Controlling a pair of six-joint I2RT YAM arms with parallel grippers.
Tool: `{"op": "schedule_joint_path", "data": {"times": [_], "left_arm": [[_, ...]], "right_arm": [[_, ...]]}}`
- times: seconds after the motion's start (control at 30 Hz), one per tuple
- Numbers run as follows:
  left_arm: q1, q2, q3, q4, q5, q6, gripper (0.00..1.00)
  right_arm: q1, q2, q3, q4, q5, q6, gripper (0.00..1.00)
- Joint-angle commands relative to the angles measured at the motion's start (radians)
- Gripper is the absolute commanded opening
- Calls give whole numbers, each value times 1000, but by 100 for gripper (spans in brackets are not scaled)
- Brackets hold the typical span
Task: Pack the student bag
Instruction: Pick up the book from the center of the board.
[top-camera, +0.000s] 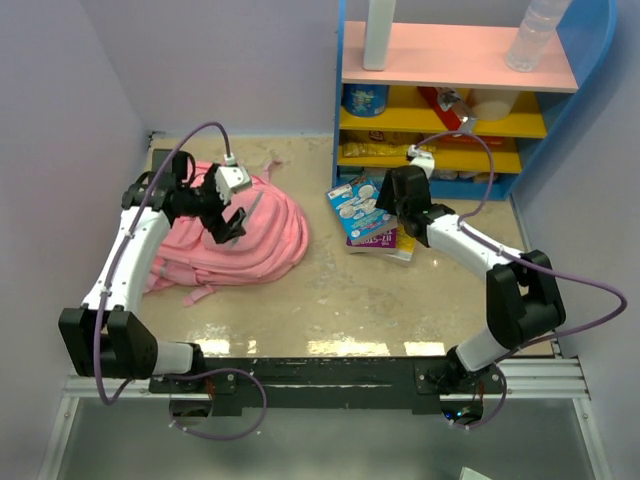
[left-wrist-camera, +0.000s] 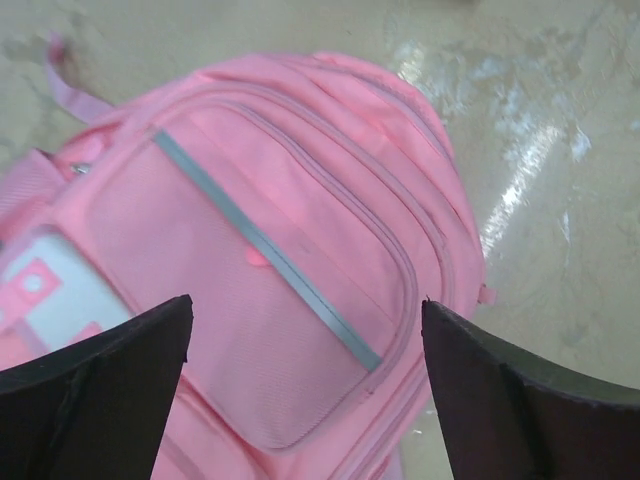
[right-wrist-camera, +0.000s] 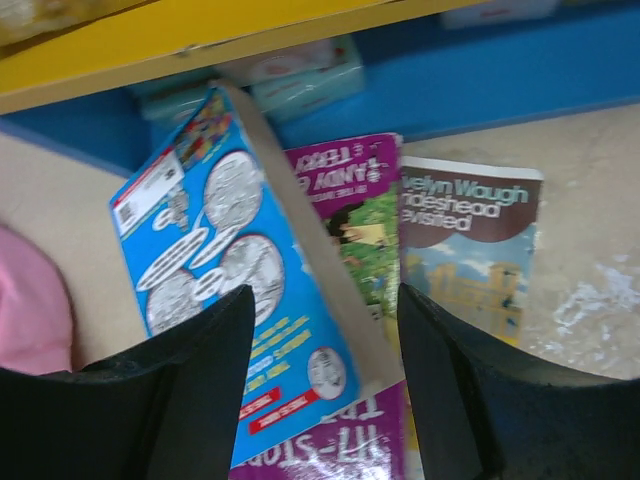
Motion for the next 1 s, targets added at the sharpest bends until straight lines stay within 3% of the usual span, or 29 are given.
{"op": "schedule_joint_path", "data": {"times": [0.0,0.23,0.6,0.97], "left_arm": [[-88,11,203,93,-27,-129,100],[-372,205,328,229,-90,-232,100],[-501,439,193,743,-257,-382,100],[-586,666,305,817,-383,-427,100]], "right_arm": [[-58,13,45,-39,-41,38,63],[-70,36,19,-39,-71,71,64],[-101,9,-122,-7,-121,124,63],[-165,-14,-239,74,-226,196,58]]}}
